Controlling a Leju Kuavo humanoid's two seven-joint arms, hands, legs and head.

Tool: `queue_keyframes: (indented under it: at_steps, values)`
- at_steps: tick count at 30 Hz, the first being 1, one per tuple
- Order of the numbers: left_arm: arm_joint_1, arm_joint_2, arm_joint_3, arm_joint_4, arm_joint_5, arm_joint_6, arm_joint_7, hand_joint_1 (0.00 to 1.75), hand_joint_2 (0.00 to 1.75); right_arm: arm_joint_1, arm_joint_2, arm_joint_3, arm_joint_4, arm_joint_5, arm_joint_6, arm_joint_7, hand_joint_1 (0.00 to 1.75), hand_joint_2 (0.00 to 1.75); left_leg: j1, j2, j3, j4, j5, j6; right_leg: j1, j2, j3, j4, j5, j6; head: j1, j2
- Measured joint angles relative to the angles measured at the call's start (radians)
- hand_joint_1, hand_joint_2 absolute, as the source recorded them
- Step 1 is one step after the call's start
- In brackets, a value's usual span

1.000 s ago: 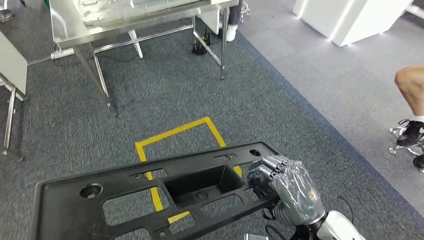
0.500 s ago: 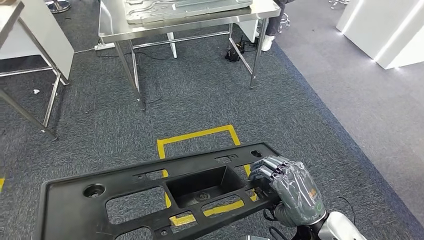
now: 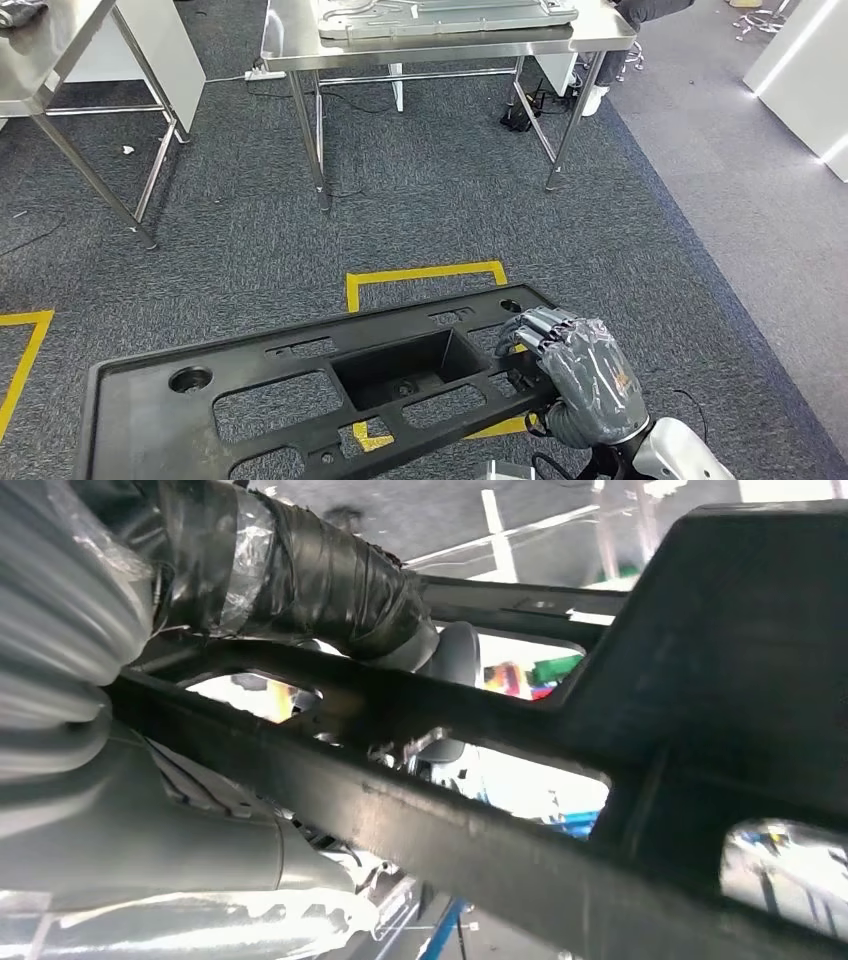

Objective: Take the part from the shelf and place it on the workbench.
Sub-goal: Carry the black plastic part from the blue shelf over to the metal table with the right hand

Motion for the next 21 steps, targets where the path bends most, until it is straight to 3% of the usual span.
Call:
queue_keyframes:
  at_steps: [2, 4, 7, 9, 11, 13, 14, 15, 16, 18, 19, 21]
  values:
    - [-0.007, 0.002, 0.0, 0.0, 0.0, -0.005, 0.009, 0.0, 1.75, -0.023, 0.001, -0.01, 0.008, -0.01, 0.02, 0.008, 1.75, 1.75, 0.001, -0.007, 0.013, -0.004, -0.01, -0.01, 0.008, 0.007, 0.024, -0.094, 0.033, -0.012, 0.0, 0.0]
    - [-0.015, 0.003, 0.0, 0.0, 0.001, -0.005, 0.012, 0.0, 1.75, -0.036, 0.003, -0.017, 0.014, -0.015, 0.028, 0.01, 1.75, 1.75, 0.002, -0.011, 0.024, -0.008, -0.007, -0.026, 0.016, 0.009, 0.03, -0.125, 0.02, -0.024, 0.001, 0.0]
    - [-0.02, 0.006, 0.0, 0.0, 0.002, -0.005, 0.012, 0.0, 1.75, -0.045, 0.01, -0.022, 0.015, -0.015, 0.032, 0.011, 1.75, 1.75, 0.001, 0.003, 0.031, 0.027, -0.005, -0.044, 0.009, 0.003, 0.086, -0.154, 0.027, -0.044, -0.002, 0.0]
    - [-0.024, 0.008, -0.001, 0.0, 0.002, -0.004, 0.012, 0.0, 1.75, -0.048, 0.015, -0.023, 0.017, -0.015, 0.034, 0.011, 1.75, 1.75, 0.002, 0.024, -0.02, 0.125, -0.025, -0.047, 0.008, -0.004, 0.121, -0.163, 0.015, -0.051, -0.006, 0.0]
    - [-0.026, 0.01, -0.001, 0.0, 0.003, -0.004, 0.013, 0.0, 1.75, -0.049, 0.019, -0.023, 0.019, -0.016, 0.035, 0.011, 1.75, 1.75, 0.003, 0.033, -0.108, 0.231, -0.076, -0.051, 0.008, -0.009, 0.147, -0.165, -0.008, -0.052, -0.008, 0.0]
    - [-0.024, 0.01, -0.001, 0.0, 0.003, -0.004, 0.015, 0.0, 1.75, -0.049, 0.024, -0.023, 0.021, -0.016, 0.037, 0.011, 1.75, 1.75, 0.003, 0.037, -0.161, 0.243, -0.114, -0.054, 0.007, -0.011, 0.181, -0.167, -0.037, -0.049, -0.008, 0.0]
    - [-0.021, 0.01, -0.001, 0.0, 0.003, -0.004, 0.016, 0.0, 1.75, -0.049, 0.025, -0.023, 0.022, -0.016, 0.038, 0.011, 1.75, 1.75, 0.004, 0.04, -0.167, 0.205, -0.103, -0.054, 0.007, -0.012, 0.202, -0.168, -0.053, -0.046, -0.008, 0.0]
    - [-0.018, 0.011, -0.001, 0.0, 0.003, -0.004, 0.016, 0.0, 1.75, -0.049, 0.027, -0.023, 0.024, -0.016, 0.039, 0.011, 1.75, 1.75, 0.004, 0.043, -0.168, 0.151, -0.056, -0.052, 0.007, -0.013, 0.22, -0.169, -0.071, -0.043, -0.008, 0.0]
    - [-0.014, 0.011, -0.001, 0.0, 0.003, -0.004, 0.016, 0.0, 1.75, -0.049, 0.028, -0.023, 0.026, -0.016, 0.04, 0.011, 1.75, 1.75, 0.001, 0.046, -0.168, 0.103, 0.009, -0.049, 0.008, -0.013, 0.238, -0.168, -0.09, -0.039, -0.007, 0.0]
    - [-0.013, 0.013, -0.001, 0.0, 0.003, -0.004, 0.017, 0.0, 1.75, -0.048, 0.031, -0.023, 0.031, -0.016, 0.042, 0.011, 1.75, 1.75, -0.007, 0.052, -0.157, 0.054, 0.093, -0.037, 0.007, -0.014, 0.264, -0.174, -0.119, -0.026, -0.004, 0.0]
    - [-0.014, 0.013, -0.001, 0.0, 0.003, -0.004, 0.017, 0.0, 1.75, -0.049, 0.031, -0.023, 0.032, -0.016, 0.043, 0.012, 1.75, 1.75, -0.012, 0.053, -0.148, 0.052, 0.096, -0.029, 0.007, -0.013, 0.278, -0.174, -0.122, -0.018, -0.003, 0.0]
    - [-0.018, 0.014, -0.002, 0.0, 0.003, -0.005, 0.017, 0.0, 1.75, -0.056, 0.032, -0.024, 0.032, -0.016, 0.046, 0.013, 1.75, 1.75, -0.013, 0.05, -0.113, 0.037, 0.073, -0.013, 0.005, -0.012, 0.271, -0.122, -0.088, -0.006, -0.003, 0.0]
